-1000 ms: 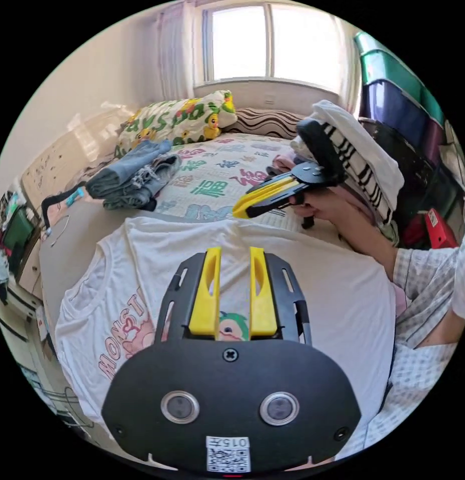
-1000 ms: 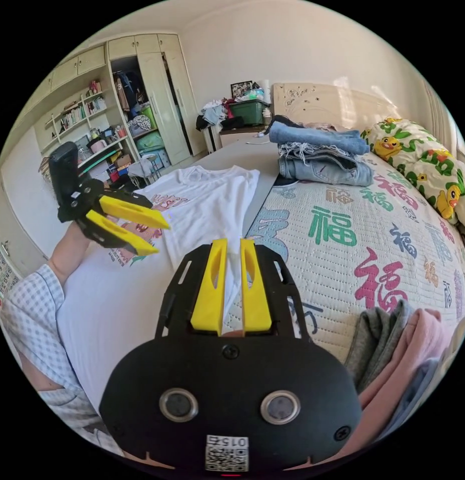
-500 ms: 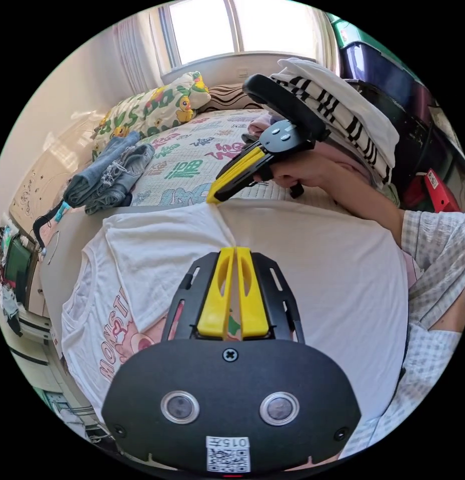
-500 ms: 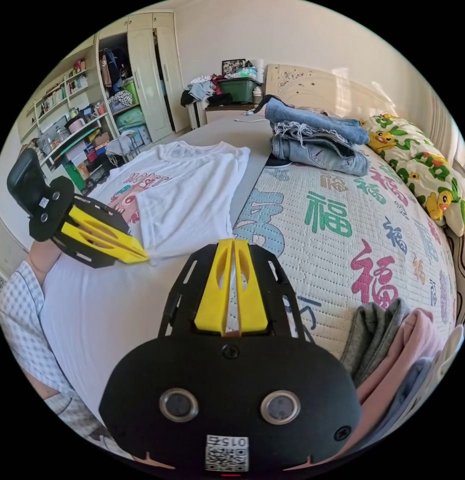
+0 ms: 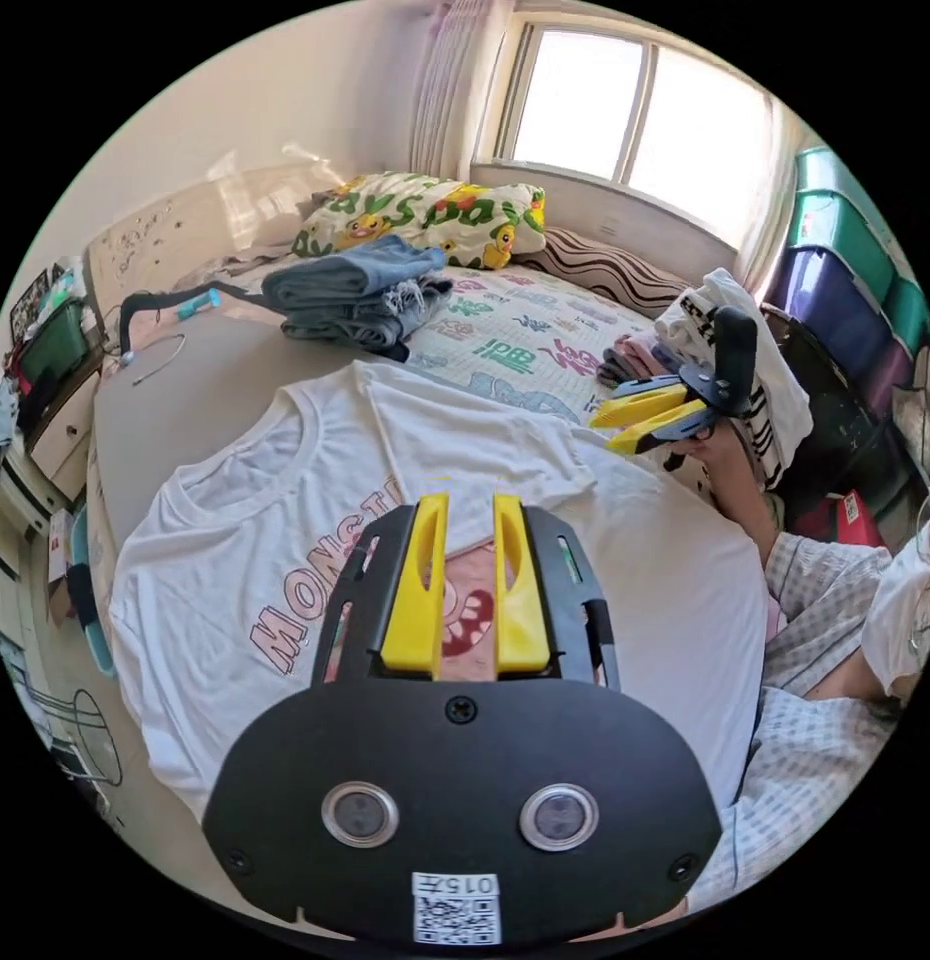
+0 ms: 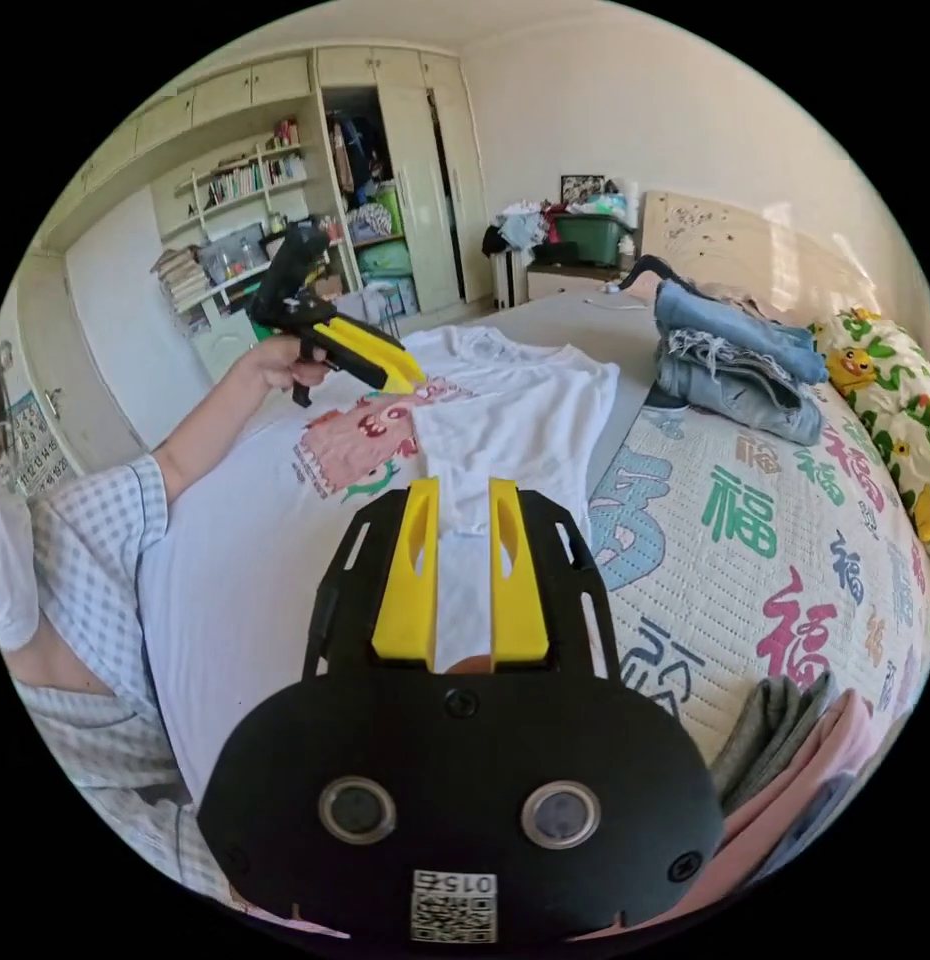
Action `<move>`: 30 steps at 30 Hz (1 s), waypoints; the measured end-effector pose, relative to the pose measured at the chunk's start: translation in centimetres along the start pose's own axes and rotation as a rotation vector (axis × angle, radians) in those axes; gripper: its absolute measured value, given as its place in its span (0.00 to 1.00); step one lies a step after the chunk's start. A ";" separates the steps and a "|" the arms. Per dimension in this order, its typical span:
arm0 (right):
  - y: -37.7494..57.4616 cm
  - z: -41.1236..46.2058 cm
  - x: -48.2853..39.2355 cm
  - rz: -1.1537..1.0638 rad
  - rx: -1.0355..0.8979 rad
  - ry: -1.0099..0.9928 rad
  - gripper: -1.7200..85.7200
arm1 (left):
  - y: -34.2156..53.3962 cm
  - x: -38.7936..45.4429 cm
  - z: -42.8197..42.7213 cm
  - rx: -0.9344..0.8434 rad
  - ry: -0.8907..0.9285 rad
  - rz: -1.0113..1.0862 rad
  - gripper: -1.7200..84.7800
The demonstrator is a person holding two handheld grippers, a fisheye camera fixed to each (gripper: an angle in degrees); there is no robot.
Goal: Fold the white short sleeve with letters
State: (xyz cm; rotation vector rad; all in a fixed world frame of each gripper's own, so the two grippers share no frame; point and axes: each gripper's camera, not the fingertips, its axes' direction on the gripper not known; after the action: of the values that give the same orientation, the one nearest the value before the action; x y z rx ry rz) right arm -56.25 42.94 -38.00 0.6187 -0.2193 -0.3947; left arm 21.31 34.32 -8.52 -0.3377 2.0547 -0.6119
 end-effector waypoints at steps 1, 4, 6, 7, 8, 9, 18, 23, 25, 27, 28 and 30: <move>0.3 1.4 -0.3 -0.031 -0.064 0.019 0.12 | -0.1 -0.3 0.4 -0.016 -0.009 -0.009 0.10; 1.5 3.5 -0.5 -0.096 -0.160 0.032 0.11 | -1.0 -1.1 1.5 -0.070 0.017 -0.006 0.10; 2.3 4.1 0.0 -0.092 -0.177 0.092 0.09 | -1.8 -0.6 2.1 -0.118 -0.004 0.031 0.07; 3.0 4.2 0.4 -0.103 -0.174 0.093 0.08 | -2.0 -0.5 2.2 -0.130 -0.019 0.039 0.06; 3.7 4.2 1.0 -0.102 -0.168 0.087 0.07 | -2.4 -0.3 1.9 -0.125 -0.035 0.048 0.05; 4.0 4.1 1.3 -0.099 -0.166 0.087 0.07 | -2.8 -0.3 1.6 -0.132 -0.032 0.056 0.04; 8.9 4.4 6.2 -0.106 -0.137 0.061 0.06 | -5.4 0.3 -5.2 -0.062 -0.014 0.139 0.02; 11.5 6.8 9.4 -0.107 -0.191 0.061 0.06 | -7.2 -0.3 -3.5 -0.174 -0.030 0.143 0.02; 12.5 7.3 10.8 -0.102 -0.190 0.052 0.06 | -7.9 -0.5 -3.1 -0.205 -0.042 0.143 0.02; 13.5 7.8 12.3 -0.096 -0.194 0.040 0.07 | -8.7 -0.8 -3.8 -0.214 -0.054 0.149 0.02; 14.2 8.1 13.2 -0.095 -0.196 0.033 0.07 | -8.9 -0.9 -4.0 -0.216 -0.056 0.149 0.02; 15.4 8.5 14.5 -0.099 -0.199 0.025 0.07 | -9.7 -1.4 -5.0 -0.219 -0.055 0.148 0.03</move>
State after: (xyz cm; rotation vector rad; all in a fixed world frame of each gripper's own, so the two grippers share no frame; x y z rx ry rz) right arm -41.32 43.79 -20.78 0.4395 -0.1235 -0.4975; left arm 17.75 28.30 -0.01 -0.3222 2.0762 -0.2853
